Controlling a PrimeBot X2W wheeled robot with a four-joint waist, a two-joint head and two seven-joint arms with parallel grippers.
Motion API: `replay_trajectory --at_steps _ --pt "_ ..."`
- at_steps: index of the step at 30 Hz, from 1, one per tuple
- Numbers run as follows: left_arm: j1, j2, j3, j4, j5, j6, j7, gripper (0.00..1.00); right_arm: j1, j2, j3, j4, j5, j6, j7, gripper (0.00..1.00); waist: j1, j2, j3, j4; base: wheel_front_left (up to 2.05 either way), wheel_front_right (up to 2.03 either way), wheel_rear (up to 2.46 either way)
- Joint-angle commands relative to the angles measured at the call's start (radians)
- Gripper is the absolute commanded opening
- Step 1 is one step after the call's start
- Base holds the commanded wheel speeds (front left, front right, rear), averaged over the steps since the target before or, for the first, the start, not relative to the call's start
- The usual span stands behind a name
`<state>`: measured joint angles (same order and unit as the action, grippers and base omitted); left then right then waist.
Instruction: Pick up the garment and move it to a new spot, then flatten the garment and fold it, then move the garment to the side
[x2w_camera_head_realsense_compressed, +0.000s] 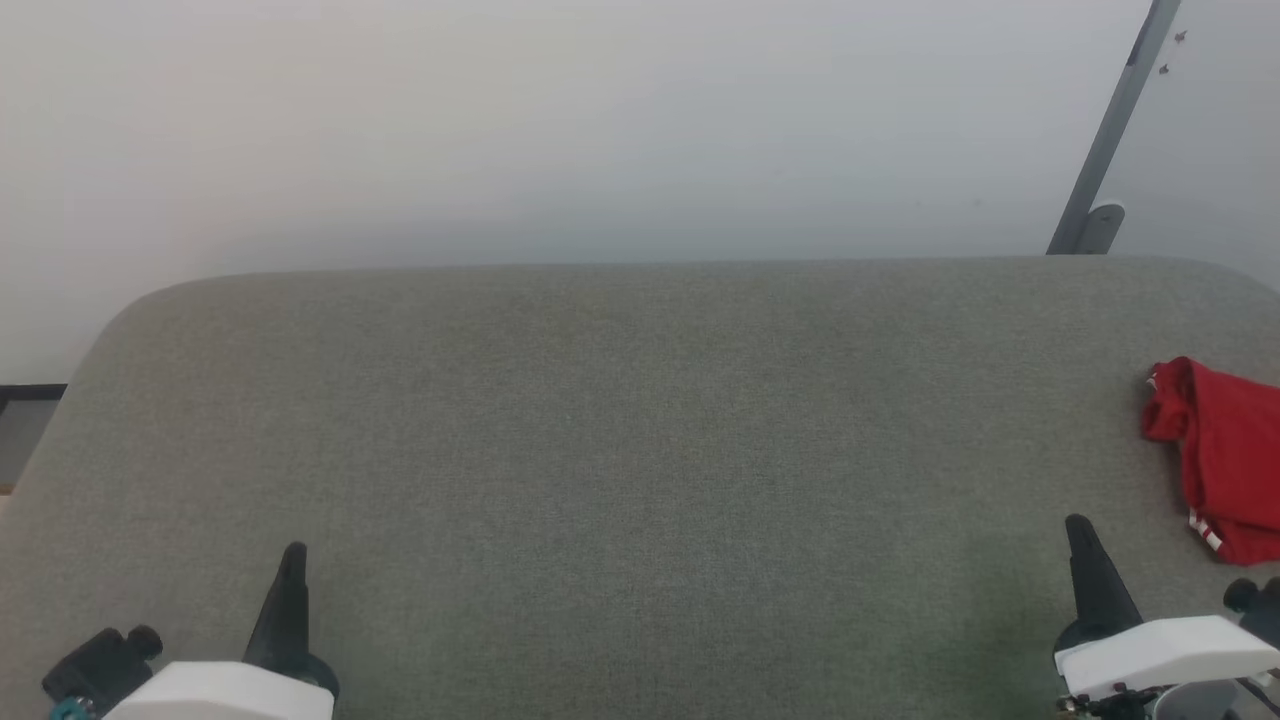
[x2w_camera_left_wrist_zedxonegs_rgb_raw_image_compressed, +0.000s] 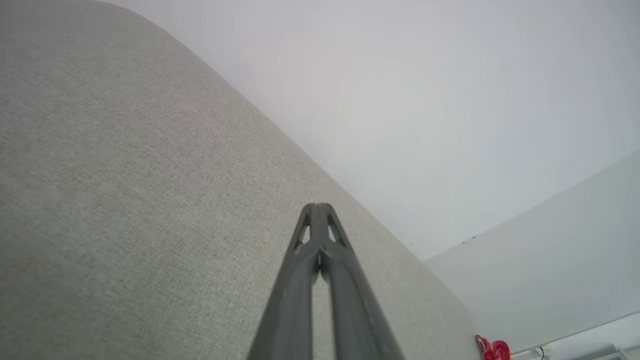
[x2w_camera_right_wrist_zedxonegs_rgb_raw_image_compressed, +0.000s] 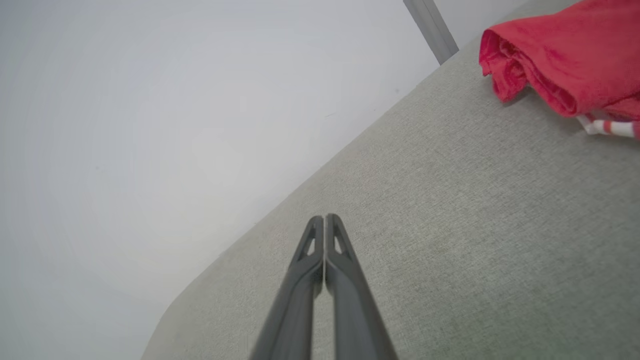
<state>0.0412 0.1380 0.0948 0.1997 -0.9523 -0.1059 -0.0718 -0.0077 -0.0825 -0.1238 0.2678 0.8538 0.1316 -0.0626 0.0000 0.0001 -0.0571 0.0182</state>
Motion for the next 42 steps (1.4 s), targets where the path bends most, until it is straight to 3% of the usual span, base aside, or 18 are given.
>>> replay_trajectory --at_steps 1,42 --pt "-0.029 0.001 0.006 -0.008 -0.032 -0.007 0.006 0.00 -0.030 -0.001 0.002 -0.014 0.031 -0.001 0.006 0.00 0.0000 -0.0001 0.001 0.000 0.00 0.00 0.00" --pt "-0.106 -0.052 0.016 0.024 -0.405 -0.019 0.114 0.00 -0.076 0.019 0.007 -0.022 0.461 -0.001 0.109 0.00 0.0000 -0.0001 0.031 -0.009 0.00 0.00 0.00"
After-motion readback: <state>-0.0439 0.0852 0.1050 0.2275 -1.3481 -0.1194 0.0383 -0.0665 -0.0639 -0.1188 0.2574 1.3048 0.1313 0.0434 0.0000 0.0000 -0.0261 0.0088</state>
